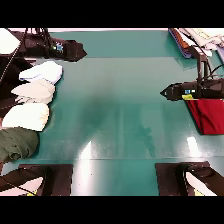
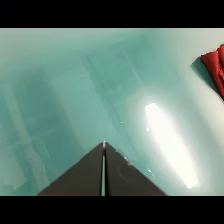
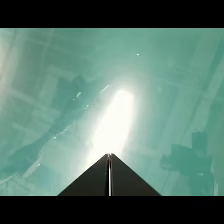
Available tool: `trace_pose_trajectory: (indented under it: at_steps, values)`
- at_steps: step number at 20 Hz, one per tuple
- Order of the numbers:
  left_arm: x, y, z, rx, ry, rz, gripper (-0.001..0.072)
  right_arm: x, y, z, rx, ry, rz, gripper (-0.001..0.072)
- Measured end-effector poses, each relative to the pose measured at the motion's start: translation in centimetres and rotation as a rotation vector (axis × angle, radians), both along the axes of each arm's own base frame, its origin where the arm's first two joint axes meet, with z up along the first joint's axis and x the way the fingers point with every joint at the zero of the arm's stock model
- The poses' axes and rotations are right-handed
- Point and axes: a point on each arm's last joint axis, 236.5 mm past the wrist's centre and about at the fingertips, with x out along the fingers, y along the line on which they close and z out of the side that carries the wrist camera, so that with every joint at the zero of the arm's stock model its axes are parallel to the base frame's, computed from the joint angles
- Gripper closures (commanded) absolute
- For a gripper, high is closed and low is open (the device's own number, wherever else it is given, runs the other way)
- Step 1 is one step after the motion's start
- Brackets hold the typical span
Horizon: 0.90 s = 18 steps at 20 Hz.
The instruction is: Fold the shirts.
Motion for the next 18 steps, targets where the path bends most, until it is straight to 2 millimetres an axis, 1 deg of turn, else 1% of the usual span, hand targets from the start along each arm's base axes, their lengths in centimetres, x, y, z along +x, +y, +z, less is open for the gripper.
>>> trace_pose_trajectory:
  at_steps: [13, 18]
  values:
    - [0.0, 0.0, 0.1, -0.002, -0.002, 0.001, 0.0685, 0.3, 0.1, 0.2, 0.005, -0.016, -0.003, 0.0698]
    - [1.3, 0.1, 1.8, -0.048, -0.072, 0.038, 0.0686, 0.4, 0.1, 0.3, 0.006, -0.022, -0.006, 0.0698]
